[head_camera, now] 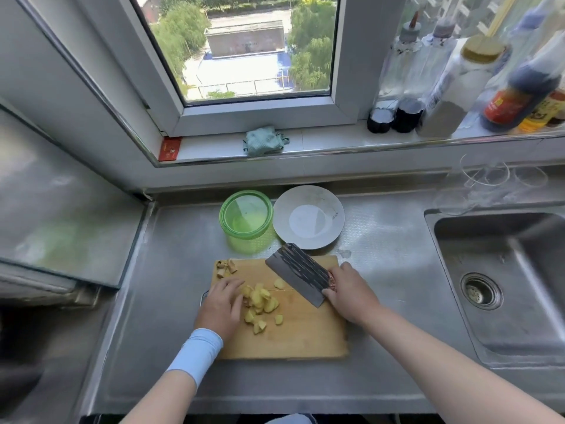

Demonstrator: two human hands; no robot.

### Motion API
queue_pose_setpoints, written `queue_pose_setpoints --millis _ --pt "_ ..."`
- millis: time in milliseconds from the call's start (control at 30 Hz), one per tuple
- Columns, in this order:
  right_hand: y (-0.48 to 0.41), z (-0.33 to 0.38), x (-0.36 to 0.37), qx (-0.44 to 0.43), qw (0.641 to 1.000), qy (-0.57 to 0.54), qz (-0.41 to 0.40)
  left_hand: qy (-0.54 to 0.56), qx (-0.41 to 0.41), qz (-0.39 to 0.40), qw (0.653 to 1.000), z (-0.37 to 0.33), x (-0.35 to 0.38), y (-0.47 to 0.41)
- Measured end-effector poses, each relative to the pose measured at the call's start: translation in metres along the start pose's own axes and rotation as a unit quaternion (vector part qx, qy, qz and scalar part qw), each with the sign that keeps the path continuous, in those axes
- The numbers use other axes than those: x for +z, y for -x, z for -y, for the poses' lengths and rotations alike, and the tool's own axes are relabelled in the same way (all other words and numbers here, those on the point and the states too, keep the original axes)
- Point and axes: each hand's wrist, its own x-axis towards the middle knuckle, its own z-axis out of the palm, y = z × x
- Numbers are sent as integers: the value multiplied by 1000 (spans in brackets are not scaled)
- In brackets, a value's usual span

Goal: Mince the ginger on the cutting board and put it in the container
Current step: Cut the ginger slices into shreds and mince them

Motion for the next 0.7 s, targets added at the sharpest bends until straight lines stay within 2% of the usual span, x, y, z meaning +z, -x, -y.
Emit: queue_pose_setpoints --millis 133,233,333,400,467,500,600,700 --pt "-2 1 3 -17 998 61 -21 -5 -5 23 1000 8 -4 7" --pt "1 15 7 -14 987 146 -61 -46 18 90 995 11 -8 11" --pt "6 46 16 -55 977 169 -116 -99 51 164 980 4 -8 13" --pt "13 72 29 -79 986 143 -47 -118 90 203 968 -1 -7 11" --pt "19 94 43 -39 993 98 60 -147 145 247 947 -4 -4 7" --pt "21 102 51 -11 994 73 86 -160 175 268 934 -3 -1 3" --pt "22 117 72 60 995 4 75 -169 245 284 911 9 4 -7" --pt "19 136 83 109 992 -58 40 -153 295 260 907 26 3 -20"
